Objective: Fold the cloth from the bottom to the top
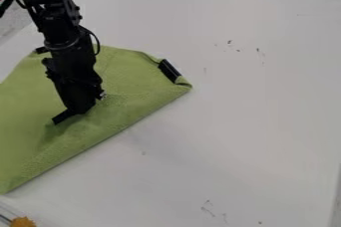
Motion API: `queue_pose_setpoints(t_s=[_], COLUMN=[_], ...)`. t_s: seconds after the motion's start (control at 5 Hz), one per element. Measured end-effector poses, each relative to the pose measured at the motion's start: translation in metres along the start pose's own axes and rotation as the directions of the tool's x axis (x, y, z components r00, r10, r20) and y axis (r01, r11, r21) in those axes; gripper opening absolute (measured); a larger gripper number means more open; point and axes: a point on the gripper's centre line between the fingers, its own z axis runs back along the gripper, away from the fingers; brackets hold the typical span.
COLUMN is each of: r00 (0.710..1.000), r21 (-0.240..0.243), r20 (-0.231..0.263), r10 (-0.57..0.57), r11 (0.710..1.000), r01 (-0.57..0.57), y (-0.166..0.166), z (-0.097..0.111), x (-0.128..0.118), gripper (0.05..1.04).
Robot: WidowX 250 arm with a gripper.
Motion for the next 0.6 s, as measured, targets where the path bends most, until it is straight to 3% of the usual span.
queue_pose_setpoints(t_s=[0.2,0.4,0.6], r00=[0.999,0.997,0.997], r21=[0.066,0.108,0.114], r20=[0.043,0.076,0.069], r10=[-0.006,-0.002,0.019], r11=[0.998,0.994,0.993], r01=[0.003,-0.007,-0.027], y=[0.008,0.018,0.019], z=[0.014,0.021,0.023], x=[0.004,0.004,0.003], gripper=[0.834,1.007,1.004])
